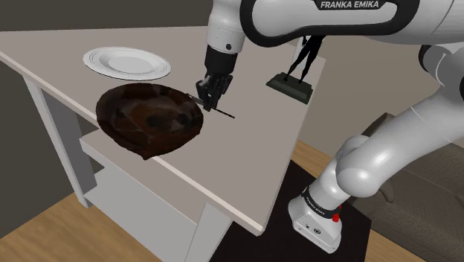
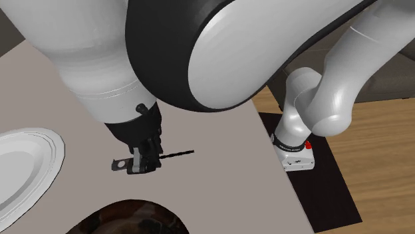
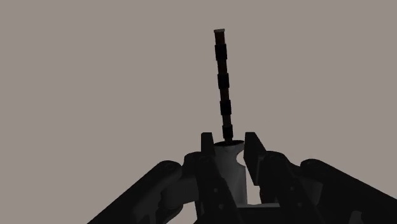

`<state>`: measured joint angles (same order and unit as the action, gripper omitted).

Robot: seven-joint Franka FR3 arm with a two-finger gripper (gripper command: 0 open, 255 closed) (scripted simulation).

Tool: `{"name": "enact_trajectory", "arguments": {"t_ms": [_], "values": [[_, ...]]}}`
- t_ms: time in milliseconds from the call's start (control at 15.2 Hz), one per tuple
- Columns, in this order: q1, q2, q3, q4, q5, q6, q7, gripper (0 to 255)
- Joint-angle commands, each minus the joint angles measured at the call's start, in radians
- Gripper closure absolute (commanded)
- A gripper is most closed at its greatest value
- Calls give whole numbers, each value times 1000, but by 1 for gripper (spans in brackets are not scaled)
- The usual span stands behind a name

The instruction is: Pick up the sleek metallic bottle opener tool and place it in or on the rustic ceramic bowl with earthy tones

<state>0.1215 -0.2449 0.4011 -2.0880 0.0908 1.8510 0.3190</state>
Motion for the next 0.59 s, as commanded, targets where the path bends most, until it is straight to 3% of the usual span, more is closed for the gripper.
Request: {"name": "enact_trajectory", "arguments": {"t_ms": [0,528], "values": [[-4,9,-4,-7,-13,-3,1,255],[-7,4,-6,29,-12,-44,-1,255]]}}
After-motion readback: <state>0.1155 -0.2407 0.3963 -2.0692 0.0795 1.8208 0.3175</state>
